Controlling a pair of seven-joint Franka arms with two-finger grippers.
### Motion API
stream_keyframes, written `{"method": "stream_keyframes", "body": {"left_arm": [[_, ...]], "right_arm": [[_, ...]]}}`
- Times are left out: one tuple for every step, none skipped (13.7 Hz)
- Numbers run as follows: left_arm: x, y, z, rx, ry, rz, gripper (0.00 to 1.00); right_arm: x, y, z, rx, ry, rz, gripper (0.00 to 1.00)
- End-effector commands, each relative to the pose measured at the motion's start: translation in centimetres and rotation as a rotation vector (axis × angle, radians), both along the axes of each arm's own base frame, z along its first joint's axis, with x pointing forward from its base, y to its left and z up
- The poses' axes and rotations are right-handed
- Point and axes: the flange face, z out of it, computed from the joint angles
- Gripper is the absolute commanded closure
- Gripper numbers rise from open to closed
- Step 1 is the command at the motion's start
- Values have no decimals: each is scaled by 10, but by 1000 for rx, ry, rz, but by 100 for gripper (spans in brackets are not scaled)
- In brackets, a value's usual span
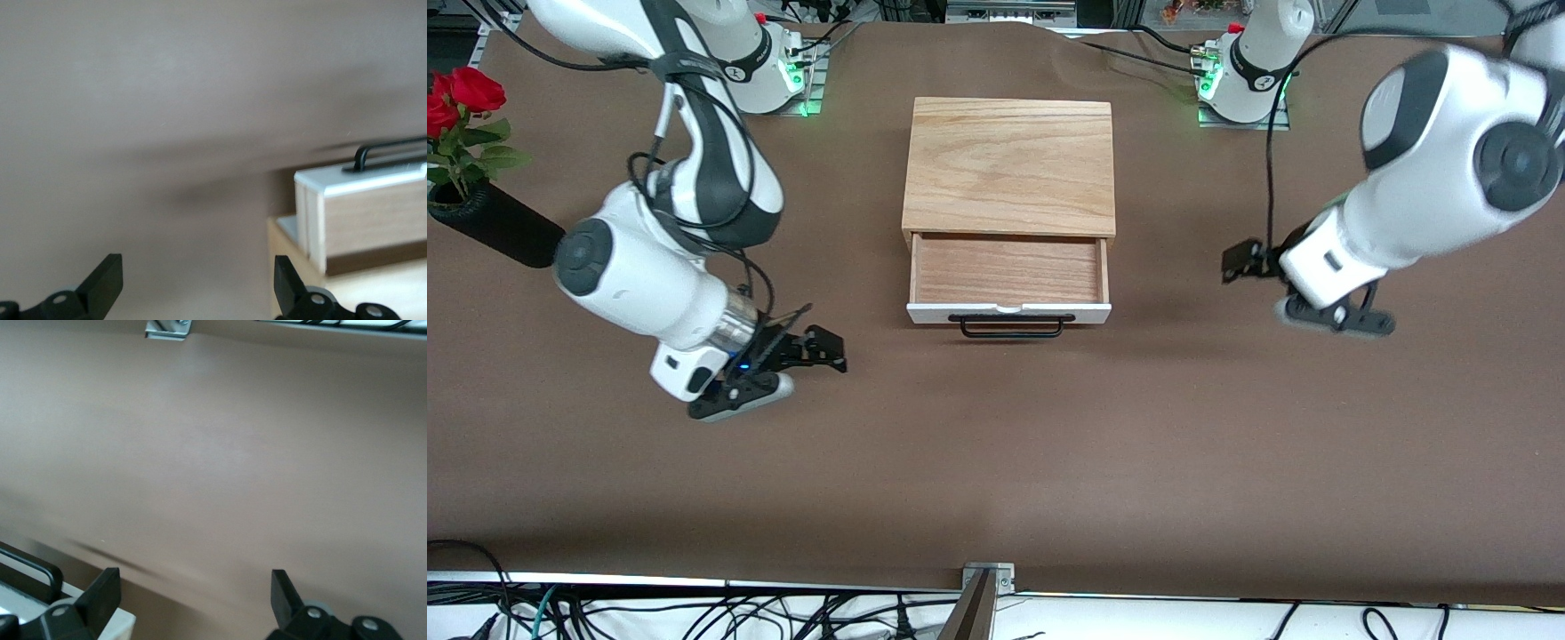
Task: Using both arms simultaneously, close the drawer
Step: 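Move the right gripper while the left gripper moves toward the drawer front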
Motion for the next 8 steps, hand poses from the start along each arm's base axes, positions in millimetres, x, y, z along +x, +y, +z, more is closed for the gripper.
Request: {"method": "stream_keyframes", "body": {"left_arm": [[36,-23,-31,-96,-32,29,0],[35,-41,-54,-110,-24,22,0],[35,-59,-74,-114,-18,13,0],[34,-77,-91,-111,-18,20,0],[33,-93,-100,-109,-21,47,0],[28,-112,-106,-105,-20,54,0],[25,-127,-115,-107,-24,46,0],[20,-137,-132,-112,-9,46,0]], "right_arm": [[-6,32,-27,18,17,4,0],[-14,50,-39,31,42,21,0],[-17,59,-47,43,58,27,0],[-22,69,-55,52,76,36,0],[-23,72,-62,57,87,40,0],[-27,80,-66,68,99,49,0],[-30,84,-68,79,110,51,0],[-31,86,-70,89,122,50,0]]}}
